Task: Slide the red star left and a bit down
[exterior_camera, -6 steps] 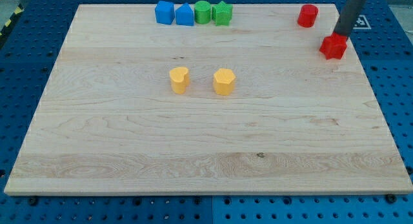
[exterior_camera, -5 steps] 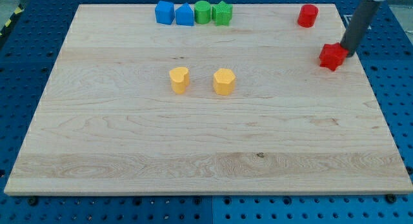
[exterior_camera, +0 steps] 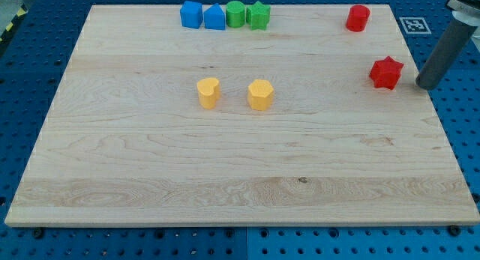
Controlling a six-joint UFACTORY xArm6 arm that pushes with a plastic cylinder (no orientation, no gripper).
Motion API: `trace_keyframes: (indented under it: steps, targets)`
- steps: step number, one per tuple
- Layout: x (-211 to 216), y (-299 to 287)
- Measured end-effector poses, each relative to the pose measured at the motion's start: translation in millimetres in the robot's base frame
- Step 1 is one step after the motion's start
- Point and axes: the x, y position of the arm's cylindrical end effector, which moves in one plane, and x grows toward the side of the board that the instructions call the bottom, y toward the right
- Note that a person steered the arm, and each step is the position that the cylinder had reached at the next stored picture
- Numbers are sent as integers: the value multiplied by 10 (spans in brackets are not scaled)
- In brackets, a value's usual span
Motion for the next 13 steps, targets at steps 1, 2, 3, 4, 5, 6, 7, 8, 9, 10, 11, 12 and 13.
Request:
trace_keyframes:
  steps: [1,2,3,4,5,6,7,8,9,10,11,12,13]
  targets:
    - [-122,-178]
    - [-182,-451]
    - [-208,-740]
    - [-298,-875]
    - [-428,-875]
    - [-543,-993]
    - [-562,-1194]
    - [-562,-1470]
    - [-562,-1691]
    - [-439,-1703]
    - [-340,-1634]
    - [-287,-1622]
    - [-46,-1622]
